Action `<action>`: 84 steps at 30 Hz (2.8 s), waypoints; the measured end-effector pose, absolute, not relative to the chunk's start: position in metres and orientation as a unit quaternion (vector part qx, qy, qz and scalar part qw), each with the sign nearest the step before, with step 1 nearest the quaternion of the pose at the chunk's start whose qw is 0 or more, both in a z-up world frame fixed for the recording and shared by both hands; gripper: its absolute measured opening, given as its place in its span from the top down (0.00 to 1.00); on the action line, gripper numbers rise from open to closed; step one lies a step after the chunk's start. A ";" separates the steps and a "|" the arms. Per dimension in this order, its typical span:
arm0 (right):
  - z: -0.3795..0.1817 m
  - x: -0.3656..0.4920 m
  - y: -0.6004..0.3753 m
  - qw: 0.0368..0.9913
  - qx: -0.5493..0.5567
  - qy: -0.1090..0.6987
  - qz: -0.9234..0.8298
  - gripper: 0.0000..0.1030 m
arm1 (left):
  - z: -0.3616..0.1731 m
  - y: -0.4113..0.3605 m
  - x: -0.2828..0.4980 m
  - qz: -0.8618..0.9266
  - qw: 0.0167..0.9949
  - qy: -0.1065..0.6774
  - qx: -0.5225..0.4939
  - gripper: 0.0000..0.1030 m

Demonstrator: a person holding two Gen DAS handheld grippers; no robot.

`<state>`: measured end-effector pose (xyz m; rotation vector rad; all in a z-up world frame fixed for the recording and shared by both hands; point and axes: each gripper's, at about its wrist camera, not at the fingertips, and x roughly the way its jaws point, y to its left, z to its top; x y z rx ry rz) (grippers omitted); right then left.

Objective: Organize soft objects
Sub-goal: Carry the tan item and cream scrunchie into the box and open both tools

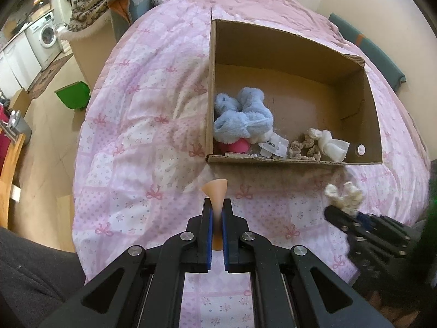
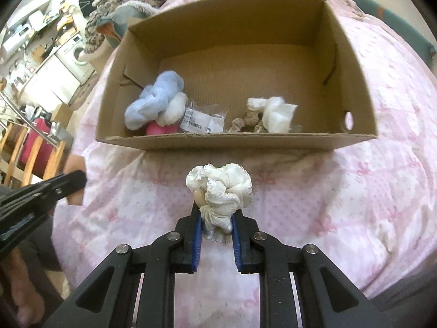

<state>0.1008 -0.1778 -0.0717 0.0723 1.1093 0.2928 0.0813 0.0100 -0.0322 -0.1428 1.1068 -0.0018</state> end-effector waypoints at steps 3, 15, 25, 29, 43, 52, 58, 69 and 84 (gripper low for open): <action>-0.063 0.090 -0.185 0.843 0.050 0.516 0.143 0.80 | -0.030 0.009 0.080 -0.003 0.850 0.522 -0.066 0.95; -0.004 0.090 -0.206 0.871 0.077 0.453 0.174 0.80 | 0.019 0.002 0.104 -0.024 0.876 0.477 -0.069 0.95; 0.024 0.138 -0.205 0.897 0.051 0.397 0.189 0.80 | 0.046 -0.010 0.156 -0.036 0.898 0.437 -0.039 0.95; 0.017 0.161 -0.207 0.899 0.058 0.395 0.182 0.80 | 0.045 -0.012 0.178 -0.033 0.895 0.442 -0.051 0.95; -0.037 0.192 -0.221 0.868 0.104 0.460 0.158 0.80 | -0.002 -0.047 0.207 -0.036 0.882 0.469 -0.008 0.94; -0.054 0.196 -0.220 0.850 0.106 0.494 0.149 0.80 | -0.018 -0.055 0.214 -0.041 0.876 0.481 -0.013 0.94; -0.055 0.197 -0.221 0.849 0.107 0.496 0.147 0.79 | -0.021 -0.056 0.216 -0.034 0.876 0.481 -0.007 0.94; -0.052 0.198 -0.231 0.852 0.128 0.488 0.138 0.78 | -0.018 -0.048 0.216 -0.025 0.881 0.472 -0.012 0.92; -0.047 0.196 -0.238 0.865 0.129 0.469 0.125 0.66 | -0.013 -0.051 0.211 -0.043 0.880 0.473 -0.005 0.59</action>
